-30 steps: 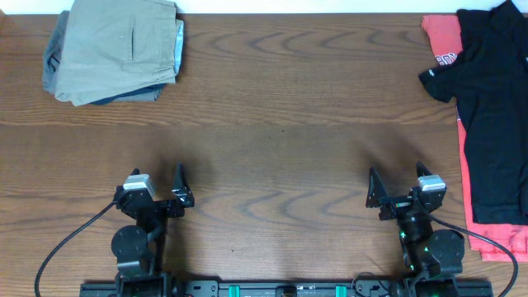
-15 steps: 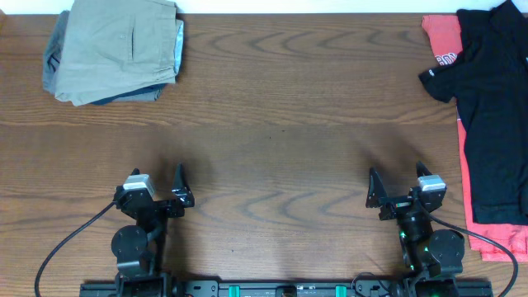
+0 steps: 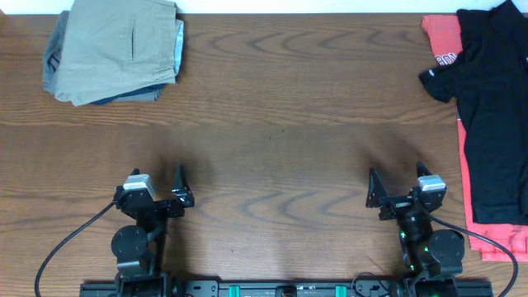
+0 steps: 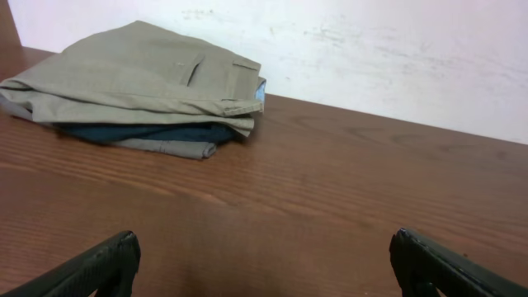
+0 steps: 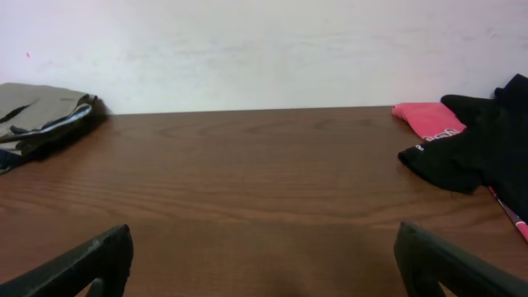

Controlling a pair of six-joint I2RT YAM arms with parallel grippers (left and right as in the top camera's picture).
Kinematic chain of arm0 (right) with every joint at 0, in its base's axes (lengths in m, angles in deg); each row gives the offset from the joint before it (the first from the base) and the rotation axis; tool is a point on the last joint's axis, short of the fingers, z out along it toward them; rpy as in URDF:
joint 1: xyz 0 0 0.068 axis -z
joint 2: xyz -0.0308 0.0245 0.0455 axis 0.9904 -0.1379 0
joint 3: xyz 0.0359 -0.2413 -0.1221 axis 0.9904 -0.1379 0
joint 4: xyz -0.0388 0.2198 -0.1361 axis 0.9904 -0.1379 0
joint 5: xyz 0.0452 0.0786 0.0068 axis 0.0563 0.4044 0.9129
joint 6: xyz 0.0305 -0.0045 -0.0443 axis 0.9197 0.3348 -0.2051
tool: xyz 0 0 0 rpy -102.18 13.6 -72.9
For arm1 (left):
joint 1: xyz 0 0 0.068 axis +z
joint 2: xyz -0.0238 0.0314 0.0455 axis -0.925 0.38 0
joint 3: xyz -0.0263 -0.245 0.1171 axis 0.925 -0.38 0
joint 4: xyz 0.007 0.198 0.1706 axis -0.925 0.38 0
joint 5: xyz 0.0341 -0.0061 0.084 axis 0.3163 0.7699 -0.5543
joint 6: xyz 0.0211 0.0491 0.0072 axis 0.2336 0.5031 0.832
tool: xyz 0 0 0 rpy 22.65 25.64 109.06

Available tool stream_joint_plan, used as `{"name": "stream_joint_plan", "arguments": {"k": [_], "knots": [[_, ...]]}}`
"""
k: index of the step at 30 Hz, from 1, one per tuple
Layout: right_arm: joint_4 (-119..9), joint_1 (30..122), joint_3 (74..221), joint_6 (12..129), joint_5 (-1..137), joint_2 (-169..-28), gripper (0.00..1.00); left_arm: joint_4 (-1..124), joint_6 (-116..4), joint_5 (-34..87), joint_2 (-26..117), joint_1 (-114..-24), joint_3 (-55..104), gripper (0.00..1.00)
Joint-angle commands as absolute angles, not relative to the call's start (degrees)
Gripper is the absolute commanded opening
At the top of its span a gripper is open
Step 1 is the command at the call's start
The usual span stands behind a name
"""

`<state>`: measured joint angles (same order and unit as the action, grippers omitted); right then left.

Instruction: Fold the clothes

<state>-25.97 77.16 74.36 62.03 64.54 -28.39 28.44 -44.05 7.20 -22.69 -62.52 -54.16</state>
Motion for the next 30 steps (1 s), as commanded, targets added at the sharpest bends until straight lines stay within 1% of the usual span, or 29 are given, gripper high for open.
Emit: {"name": "stream_joint_plan", "arguments": {"k": [1,8,10,12,15,17,19,21,25,28,30], "knots": [[-26.2,76.9,74.3,61.3,64.2,-28.3,0.99,30.7,-43.7,8.0,-22.6,-62.4,-54.9,0.98],[-26.2,76.9,74.3,61.3,64.2,-28.3,0.99,30.7,-43.7,8.0,-22.6,-62.4,-54.9,0.98],[-24.2,76.8,74.3,63.2,64.9,-28.3,0.99,30.7,-43.7,8.0,-22.6,-62.4,-54.9,0.98],[-21.2,76.8,74.3,72.4,69.9,-28.3,0.99,30.7,-43.7,8.0,-22.6,-62.4,-54.9,0.98],[-20.9,76.8,74.3,86.8,82.9,-28.3,0.99,30.7,-43.7,8.0,-22.6,-62.4,-54.9,0.98],[-19.7,76.8,74.3,93.0,84.9,-28.3,0.99,30.7,-43.7,8.0,-22.6,-62.4,-54.9,0.98],[-19.7,76.9,74.3,95.7,85.2,-28.3,0.99,30.7,-43.7,8.0,-22.6,-62.4,-54.9,0.98],[-17.8,76.9,74.3,96.7,84.8,-28.3,0.99,30.7,-43.7,8.0,-22.6,-62.4,-54.9,0.98],[-7.3,76.9,74.3,96.1,85.5,-28.3,0.99,30.7,-43.7,8.0,-22.6,-62.4,-54.9,0.98],[-0.3,76.9,74.3,91.4,85.1,-28.3,0.99,30.7,-43.7,8.0,-22.6,-62.4,-54.9,0.98],[0.8,76.9,75.0,88.6,82.7,-28.3,0.99,30.7,-43.7,8.0,-22.6,-62.4,-54.9,0.98]]}}
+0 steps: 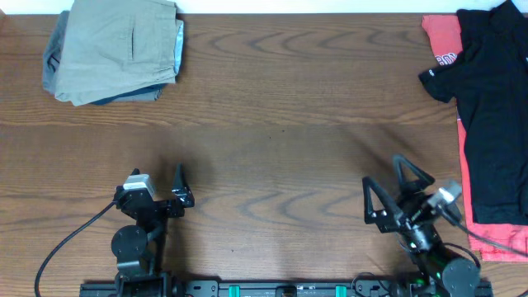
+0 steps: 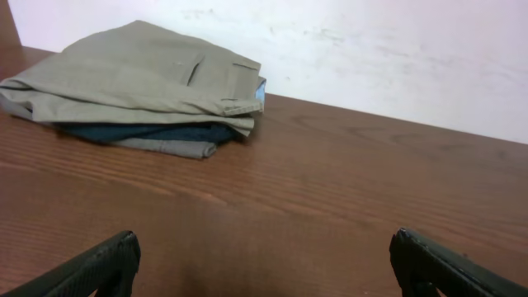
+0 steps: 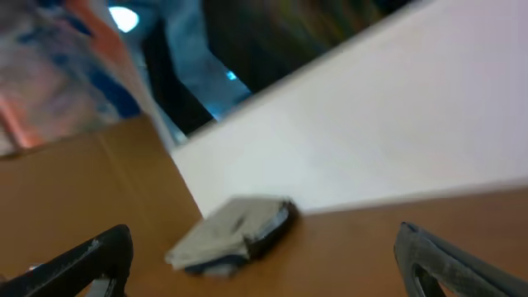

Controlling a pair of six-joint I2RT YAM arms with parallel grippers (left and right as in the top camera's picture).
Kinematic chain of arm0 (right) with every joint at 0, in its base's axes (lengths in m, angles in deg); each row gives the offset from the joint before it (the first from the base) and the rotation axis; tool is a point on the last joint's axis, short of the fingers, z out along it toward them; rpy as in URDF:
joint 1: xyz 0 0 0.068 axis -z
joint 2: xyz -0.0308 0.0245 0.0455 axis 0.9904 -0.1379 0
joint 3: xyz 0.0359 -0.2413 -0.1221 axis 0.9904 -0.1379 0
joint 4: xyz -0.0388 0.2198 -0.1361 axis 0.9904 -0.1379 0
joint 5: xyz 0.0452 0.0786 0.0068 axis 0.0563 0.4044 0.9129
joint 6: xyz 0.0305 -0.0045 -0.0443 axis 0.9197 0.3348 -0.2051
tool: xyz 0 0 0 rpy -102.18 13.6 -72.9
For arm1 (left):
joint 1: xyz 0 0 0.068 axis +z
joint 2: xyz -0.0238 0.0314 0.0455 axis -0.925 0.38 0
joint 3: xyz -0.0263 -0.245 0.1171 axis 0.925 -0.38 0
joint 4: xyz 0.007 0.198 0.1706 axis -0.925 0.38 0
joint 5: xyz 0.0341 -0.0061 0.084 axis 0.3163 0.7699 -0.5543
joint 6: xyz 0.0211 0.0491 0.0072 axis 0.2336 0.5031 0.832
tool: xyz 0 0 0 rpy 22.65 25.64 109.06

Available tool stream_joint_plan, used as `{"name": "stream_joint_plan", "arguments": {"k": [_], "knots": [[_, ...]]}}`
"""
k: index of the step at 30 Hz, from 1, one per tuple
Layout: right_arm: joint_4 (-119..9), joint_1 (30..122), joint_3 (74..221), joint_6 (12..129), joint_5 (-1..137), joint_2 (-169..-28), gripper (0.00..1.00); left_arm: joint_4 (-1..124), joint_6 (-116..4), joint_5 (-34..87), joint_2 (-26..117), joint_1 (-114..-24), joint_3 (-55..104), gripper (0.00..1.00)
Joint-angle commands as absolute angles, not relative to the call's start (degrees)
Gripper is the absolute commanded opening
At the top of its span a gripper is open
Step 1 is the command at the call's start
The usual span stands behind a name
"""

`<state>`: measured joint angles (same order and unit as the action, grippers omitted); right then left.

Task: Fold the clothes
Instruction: 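Reach the right gripper to the black polo shirt on the red shirt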

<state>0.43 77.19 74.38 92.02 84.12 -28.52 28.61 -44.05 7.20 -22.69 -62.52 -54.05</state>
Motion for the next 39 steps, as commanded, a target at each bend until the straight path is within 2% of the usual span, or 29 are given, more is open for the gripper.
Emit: {"name": "stream_joint_plan", "arguments": {"k": [1,7,14,23,31,34,39], "knots": [[0.6,76.9,75.5,87.4,81.5,-28.4,0.99,30.7,-43.7,8.0,-22.6,-62.4,-54.9,0.98],[-1.7,76.9,81.6,76.2,75.5,-34.5,0.99,30.7,-43.7,8.0,-22.6,-62.4,-54.9,0.98],[-9.8,76.9,97.1,62.9,67.5,-57.6,0.99,30.7,-43.7,8.0,-22.6,-62.4,-54.9,0.98],[-31.3,77.6,129.8,56.6,45.1,-92.0,0.99,30.7,-43.7,8.0,-22.6,-62.4,-54.9,0.98],[-57.1,85.9,158.4,56.0,39.7,-118.5,0.99,30.7,-43.7,8.0,-22.6,-62.4,-54.9,0.98],[-60.7,88.0,162.2,56.0,40.1,-123.2,0.99,30.7,-43.7,8.0,-22.6,-62.4,-54.9,0.98],[-59.3,91.0,162.2,55.9,40.6,-127.8,0.99,30.7,-43.7,8.0,-22.6,-62.4,-54.9,0.98]]}}
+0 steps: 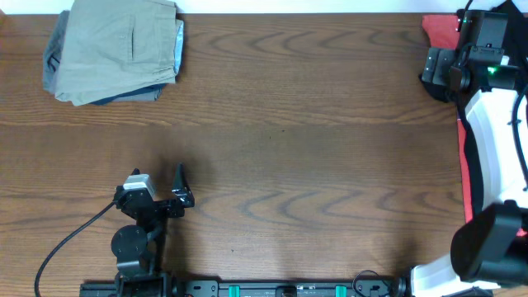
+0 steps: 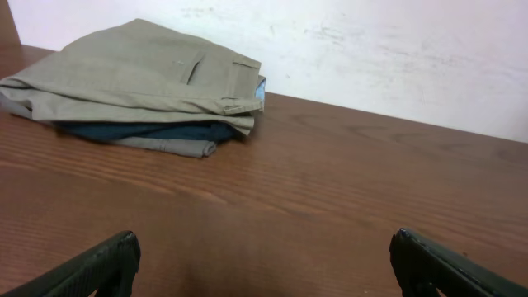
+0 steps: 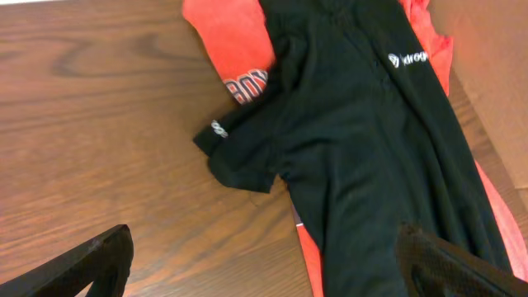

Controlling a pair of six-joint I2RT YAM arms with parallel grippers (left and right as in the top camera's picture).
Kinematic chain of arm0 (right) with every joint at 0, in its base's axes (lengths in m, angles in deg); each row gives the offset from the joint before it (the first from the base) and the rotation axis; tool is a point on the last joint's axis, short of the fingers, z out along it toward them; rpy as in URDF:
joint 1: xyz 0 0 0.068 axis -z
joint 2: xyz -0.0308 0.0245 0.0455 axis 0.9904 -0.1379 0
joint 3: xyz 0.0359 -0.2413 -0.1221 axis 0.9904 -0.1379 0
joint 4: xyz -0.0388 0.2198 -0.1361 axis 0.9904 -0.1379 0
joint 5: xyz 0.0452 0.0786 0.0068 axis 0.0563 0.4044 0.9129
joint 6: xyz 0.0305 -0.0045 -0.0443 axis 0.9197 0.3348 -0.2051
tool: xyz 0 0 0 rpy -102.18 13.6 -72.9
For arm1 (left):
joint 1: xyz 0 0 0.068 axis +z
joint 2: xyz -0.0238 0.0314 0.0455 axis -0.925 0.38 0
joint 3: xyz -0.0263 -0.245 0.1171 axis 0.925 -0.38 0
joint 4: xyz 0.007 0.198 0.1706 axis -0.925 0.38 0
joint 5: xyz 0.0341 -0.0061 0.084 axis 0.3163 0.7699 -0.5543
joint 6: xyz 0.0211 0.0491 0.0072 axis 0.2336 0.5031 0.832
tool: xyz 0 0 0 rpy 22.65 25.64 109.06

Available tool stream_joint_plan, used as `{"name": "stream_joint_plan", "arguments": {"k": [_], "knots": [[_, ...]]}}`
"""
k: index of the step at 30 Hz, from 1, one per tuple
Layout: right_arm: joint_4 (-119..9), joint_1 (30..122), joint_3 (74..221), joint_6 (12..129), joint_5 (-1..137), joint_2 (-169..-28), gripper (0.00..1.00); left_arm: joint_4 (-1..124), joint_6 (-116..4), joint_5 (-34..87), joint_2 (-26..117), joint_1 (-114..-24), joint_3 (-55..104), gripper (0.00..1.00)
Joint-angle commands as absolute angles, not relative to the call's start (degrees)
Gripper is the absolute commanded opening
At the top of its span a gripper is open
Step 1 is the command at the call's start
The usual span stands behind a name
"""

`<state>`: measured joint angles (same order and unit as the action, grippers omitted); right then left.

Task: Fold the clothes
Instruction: 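Reach the right gripper to the black polo shirt on the red shirt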

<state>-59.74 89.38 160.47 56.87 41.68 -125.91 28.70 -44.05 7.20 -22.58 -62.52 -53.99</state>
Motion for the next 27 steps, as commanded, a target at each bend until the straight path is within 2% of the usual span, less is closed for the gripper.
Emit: {"name": "stream_joint_plan", "arguments": {"k": [1,10,15,17,25,27], "knots": [[-59.0,91.6,162.2,55.9,40.6,-128.9,0.99,30.7,-43.7,8.0,-22.6,-62.4,-54.9,0.98],[-57.9,93.7,162.2,56.6,44.5,-140.2,0.99,30.7,-43.7,8.0,-22.6,-62.4,-54.9,0.98],[-56.1,93.8,162.2,57.5,44.7,-144.2,0.86,30.7,-43.7,8.0,-22.6,-62.4,-54.9,0.98],[-54.8,93.9,162.2,58.0,45.1,-145.6,0.83,30.7,-43.7,8.0,-22.6,-62.4,-54.9,0.98],[-48.5,96.5,162.2,64.2,55.0,-150.3,0.82,30.7,-43.7,8.0,-22.6,-62.4,-54.9,0.98],[-47.5,97.4,162.2,65.9,55.0,-151.7,0.85,30.7,-43.7,8.0,-22.6,-62.4,-54.9,0.98]]}}
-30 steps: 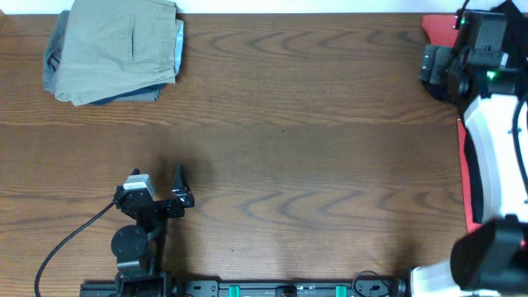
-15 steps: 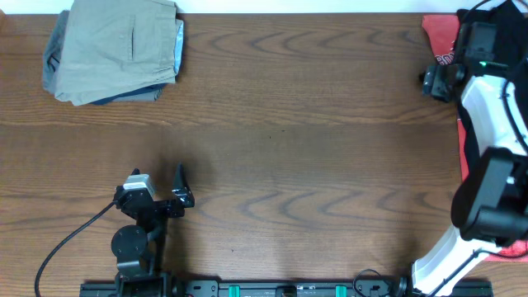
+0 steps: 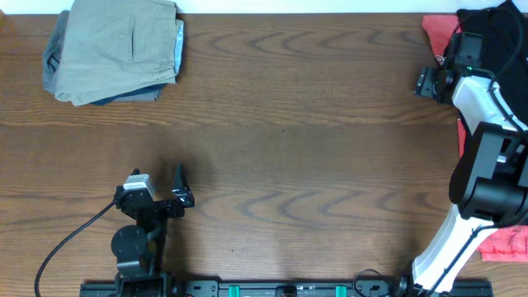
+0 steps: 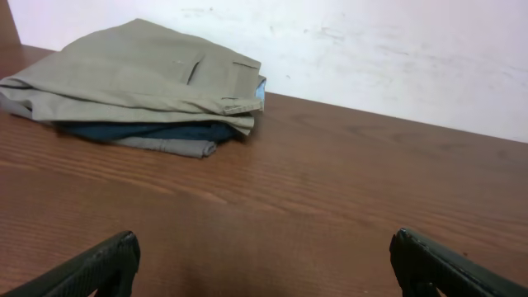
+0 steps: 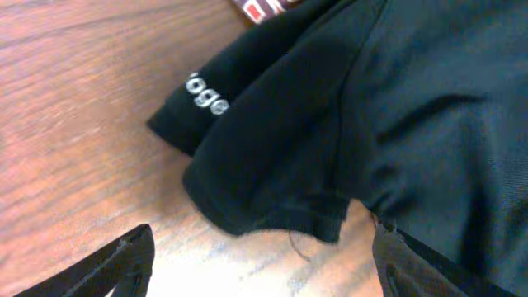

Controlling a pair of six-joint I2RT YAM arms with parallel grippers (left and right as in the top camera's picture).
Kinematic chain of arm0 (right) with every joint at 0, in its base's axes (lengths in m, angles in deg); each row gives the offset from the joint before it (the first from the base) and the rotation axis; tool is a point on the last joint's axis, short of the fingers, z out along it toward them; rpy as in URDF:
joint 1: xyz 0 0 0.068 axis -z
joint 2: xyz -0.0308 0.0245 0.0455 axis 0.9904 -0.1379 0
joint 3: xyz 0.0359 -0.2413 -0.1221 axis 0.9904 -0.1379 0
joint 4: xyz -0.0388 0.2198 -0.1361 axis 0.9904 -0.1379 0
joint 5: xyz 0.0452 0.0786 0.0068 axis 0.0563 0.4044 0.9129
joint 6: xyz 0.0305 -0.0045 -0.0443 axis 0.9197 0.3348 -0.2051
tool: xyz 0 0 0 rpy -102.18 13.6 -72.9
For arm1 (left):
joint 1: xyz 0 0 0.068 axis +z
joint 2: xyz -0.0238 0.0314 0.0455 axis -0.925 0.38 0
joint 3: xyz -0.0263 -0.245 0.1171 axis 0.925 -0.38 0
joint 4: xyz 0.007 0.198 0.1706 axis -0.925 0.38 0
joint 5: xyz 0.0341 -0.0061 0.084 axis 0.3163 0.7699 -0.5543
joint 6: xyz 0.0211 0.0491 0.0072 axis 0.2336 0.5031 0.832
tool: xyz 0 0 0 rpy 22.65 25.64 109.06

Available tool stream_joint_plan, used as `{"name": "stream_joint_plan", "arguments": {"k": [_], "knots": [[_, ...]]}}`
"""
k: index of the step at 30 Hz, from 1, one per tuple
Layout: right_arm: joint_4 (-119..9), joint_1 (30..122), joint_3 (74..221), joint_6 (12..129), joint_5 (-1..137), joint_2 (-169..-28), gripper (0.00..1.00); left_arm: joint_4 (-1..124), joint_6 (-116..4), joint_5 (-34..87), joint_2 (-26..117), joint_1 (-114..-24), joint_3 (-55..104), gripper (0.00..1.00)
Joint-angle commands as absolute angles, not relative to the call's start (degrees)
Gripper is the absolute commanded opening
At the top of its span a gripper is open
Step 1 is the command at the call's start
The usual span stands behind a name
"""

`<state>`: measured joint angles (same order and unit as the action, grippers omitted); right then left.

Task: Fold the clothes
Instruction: 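Reach the right gripper to the black polo shirt on the red shirt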

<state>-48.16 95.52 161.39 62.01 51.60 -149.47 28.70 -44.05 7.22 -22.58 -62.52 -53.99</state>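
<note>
A black shirt (image 3: 510, 49) lies at the table's far right on top of a red shirt (image 3: 437, 29). My right gripper (image 3: 429, 82) is open and low over the table at the black shirt's left sleeve (image 5: 272, 157). The sleeve's hem lies just ahead of the gap between the fingers (image 5: 264, 264), and a strip of the red shirt (image 5: 264, 8) shows beyond it. My left gripper (image 3: 157, 177) rests open near the front edge, with bare wood between its fingers (image 4: 264, 268).
A folded stack with khaki trousers (image 3: 115, 45) on top sits at the far left corner, also visible in the left wrist view (image 4: 140, 70) against the white wall (image 4: 371, 49). The red shirt runs along the table's right edge to the front (image 3: 503, 245).
My right gripper has dropped from high above the shirts to just over the table at the black shirt's sleeve, still open. The left arm has not moved.
Both grippers rested open near the front edge. Then the right arm was lifted and turned, its view blurred. Then it hung over the black and red shirts at the far right. Now it is low at the black sleeve.
</note>
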Motion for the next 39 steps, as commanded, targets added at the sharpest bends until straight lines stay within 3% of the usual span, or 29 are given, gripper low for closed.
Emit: {"name": "stream_joint_plan", "arguments": {"k": [1,6,11,19,27,29,33,39], "knots": [[-47.1,97.7,162.2,65.9,55.0,-152.4,0.88,30.7,-43.7,8.0,-22.6,-62.4,-54.9,0.98],[-45.9,99.3,162.2,67.9,55.4,-154.2,0.88,30.7,-43.7,8.0,-22.6,-62.4,-54.9,0.98],[-43.9,99.9,162.2,68.3,57.7,-154.2,0.79,30.7,-43.7,8.0,-22.6,-62.4,-54.9,0.98],[-43.7,99.2,162.2,68.3,59.3,-154.2,0.54,30.7,-43.7,8.0,-22.6,-62.4,-54.9,0.98],[-43.3,99.0,162.2,71.2,61.9,-154.2,0.47,30.7,-43.7,8.0,-22.6,-62.4,-54.9,0.98],[-43.2,98.9,162.2,71.2,61.8,-154.2,0.37,30.7,-43.7,8.0,-22.6,-62.4,-54.9,0.98],[-43.3,98.9,162.2,71.2,61.8,-154.2,0.01,30.7,-43.7,8.0,-22.6,-62.4,-54.9,0.98],[-43.5,98.9,162.2,71.3,61.9,-152.3,0.01,30.7,-43.7,8.0,-22.6,-62.4,-54.9,0.98]]}}
